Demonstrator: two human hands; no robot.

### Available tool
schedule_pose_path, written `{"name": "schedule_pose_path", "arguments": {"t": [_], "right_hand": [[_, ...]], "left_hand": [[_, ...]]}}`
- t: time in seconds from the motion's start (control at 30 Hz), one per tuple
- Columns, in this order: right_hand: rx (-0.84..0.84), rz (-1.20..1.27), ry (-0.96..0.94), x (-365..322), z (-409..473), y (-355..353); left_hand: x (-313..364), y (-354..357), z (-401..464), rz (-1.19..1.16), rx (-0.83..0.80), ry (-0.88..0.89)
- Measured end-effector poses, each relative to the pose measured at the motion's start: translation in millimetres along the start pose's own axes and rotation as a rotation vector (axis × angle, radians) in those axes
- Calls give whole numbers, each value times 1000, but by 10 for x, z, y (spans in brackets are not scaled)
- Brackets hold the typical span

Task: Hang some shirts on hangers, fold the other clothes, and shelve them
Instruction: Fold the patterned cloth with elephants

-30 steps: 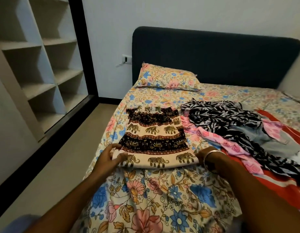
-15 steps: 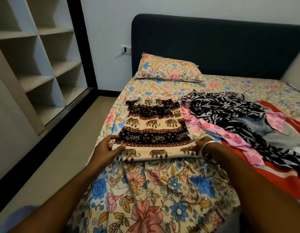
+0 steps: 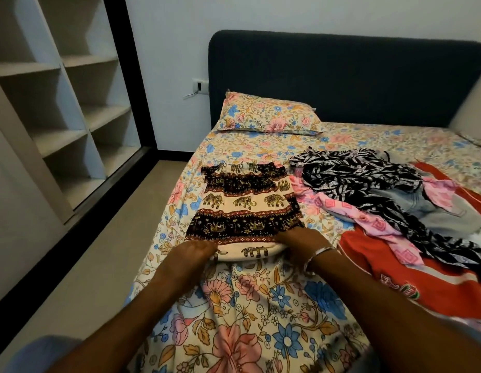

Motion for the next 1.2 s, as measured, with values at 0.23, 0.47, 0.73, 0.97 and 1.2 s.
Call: {"name": "schedule_pose_path", "arguments": {"t": [0.23, 0.47, 0.73, 0.97, 1.2], "right_hand": [[145, -128, 126, 139, -127, -299], [87, -36, 179, 229, -358, -220], [126, -77, 168, 306, -389, -278], [62, -159, 149, 292, -429, -443], [-413, 142, 62, 178, -580, -139]], "left_hand": [[92, -762, -232, 2, 474, 143], [-154, -523, -284, -112, 297, 92], [152, -101, -176, -73, 77, 66], [-381, -519, -124, -264, 68, -69], [-667, -752, -621, -536, -16, -87]]}}
Point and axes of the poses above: each hand's wrist, its own z-axis towards the middle knuckle, its own y-axis out of the palm, x = y × z, the point moved 10 cm from there along z, towards the middle knuckle, and after that the axes turned 14 degrees about -y, right-handed, at the moved point
